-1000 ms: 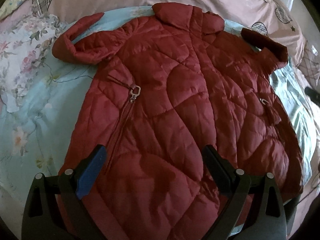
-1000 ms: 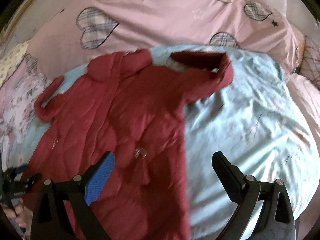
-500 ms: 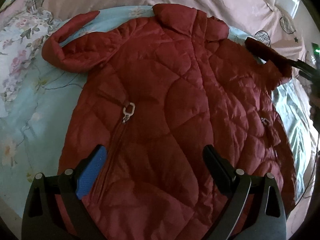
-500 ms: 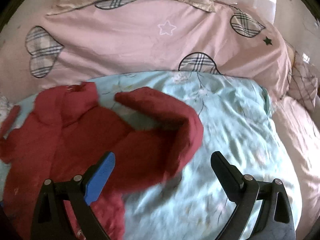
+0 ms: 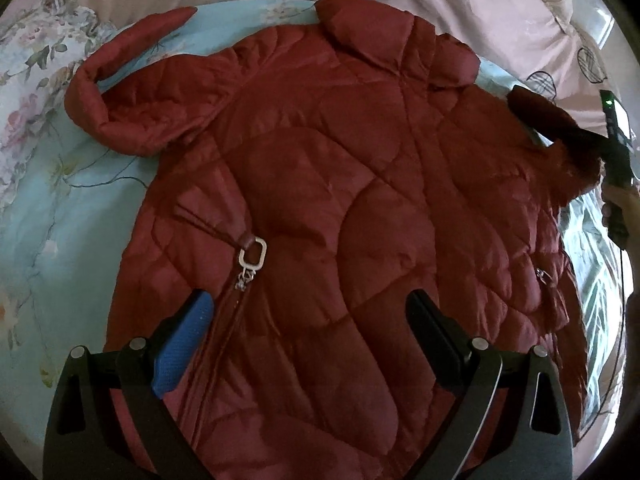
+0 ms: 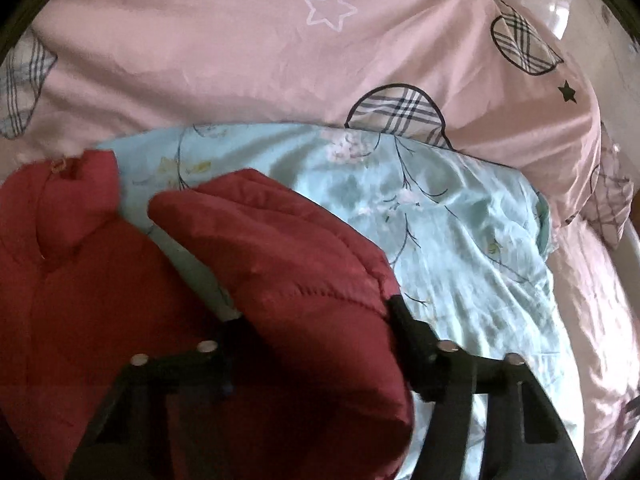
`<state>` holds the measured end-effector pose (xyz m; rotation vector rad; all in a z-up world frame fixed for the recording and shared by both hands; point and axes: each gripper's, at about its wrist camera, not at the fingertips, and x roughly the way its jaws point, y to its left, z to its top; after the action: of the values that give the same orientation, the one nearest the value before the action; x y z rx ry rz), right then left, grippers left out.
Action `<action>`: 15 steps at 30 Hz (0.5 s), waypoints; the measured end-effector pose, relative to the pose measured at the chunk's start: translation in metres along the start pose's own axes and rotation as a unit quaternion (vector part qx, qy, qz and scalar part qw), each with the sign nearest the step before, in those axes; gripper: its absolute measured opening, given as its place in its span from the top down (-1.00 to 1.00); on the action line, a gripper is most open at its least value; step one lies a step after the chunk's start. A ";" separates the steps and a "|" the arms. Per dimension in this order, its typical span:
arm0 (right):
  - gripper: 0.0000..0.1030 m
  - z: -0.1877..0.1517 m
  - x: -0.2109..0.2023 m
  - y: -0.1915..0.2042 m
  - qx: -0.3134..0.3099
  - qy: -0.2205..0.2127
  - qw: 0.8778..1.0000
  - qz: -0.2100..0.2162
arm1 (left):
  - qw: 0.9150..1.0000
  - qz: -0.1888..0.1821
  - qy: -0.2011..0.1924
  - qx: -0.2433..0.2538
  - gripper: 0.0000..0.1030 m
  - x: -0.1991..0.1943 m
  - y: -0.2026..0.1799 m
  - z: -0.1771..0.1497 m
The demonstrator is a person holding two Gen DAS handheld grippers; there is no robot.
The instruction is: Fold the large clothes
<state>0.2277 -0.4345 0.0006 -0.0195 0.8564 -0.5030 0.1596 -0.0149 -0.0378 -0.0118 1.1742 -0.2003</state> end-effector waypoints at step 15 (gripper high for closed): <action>0.37 -0.009 -0.083 0.099 -0.010 -0.064 0.978 0.196 | 0.998 -0.055 0.002 -0.022 -0.90 0.000 0.006 0.008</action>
<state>0.2169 -0.3094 0.0330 0.0968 0.7154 -0.1210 0.1676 -0.0093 -0.0355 -0.1157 1.1820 -0.2707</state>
